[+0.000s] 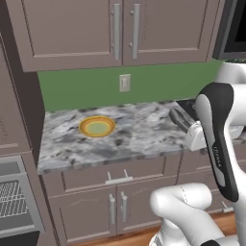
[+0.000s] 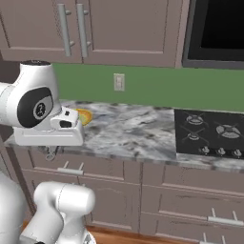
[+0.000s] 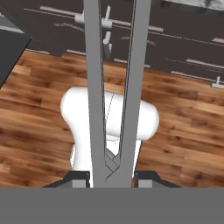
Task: Pick up the tongs from the counter and place them near the plate next to the oven.
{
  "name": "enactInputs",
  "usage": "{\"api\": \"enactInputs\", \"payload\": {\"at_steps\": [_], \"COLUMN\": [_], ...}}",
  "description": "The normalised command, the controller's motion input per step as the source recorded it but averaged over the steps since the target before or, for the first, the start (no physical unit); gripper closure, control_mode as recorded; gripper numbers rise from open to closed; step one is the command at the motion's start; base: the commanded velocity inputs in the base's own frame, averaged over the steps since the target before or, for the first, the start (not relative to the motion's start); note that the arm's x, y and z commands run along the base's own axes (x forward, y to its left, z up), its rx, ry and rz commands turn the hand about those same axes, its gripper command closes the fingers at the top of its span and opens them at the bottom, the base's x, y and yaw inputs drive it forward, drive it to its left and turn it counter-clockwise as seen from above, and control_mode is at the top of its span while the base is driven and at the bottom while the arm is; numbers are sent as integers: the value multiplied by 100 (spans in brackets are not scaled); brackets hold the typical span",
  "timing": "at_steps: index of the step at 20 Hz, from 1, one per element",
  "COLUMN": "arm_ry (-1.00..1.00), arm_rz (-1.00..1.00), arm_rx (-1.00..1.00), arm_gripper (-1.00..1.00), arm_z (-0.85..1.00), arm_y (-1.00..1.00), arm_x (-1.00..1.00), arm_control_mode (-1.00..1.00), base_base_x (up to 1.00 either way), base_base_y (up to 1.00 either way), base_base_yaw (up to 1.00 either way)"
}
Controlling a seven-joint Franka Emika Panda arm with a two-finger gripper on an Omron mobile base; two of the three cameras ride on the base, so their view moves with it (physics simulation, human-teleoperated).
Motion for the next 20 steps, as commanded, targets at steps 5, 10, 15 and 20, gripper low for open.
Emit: {"api": "enactInputs", "payload": {"at_steps": [5,10,15,20], "arm_ry": [0,0,0,0], "arm_rz": [0,0,0,0], "arm_rx": [0,0,0,0], "arm_gripper": [100,100,100,100], "arm_z": [0,0,0,0], "arm_y": [0,0,0,0], "arm_x": [0,0,0,0], "arm_control_mode": [100,100,100,100], "base_base_x": [9,9,20,12], "base_base_y": [10,11,33,18], "base_base_yaw": [5,1,0,0]}}
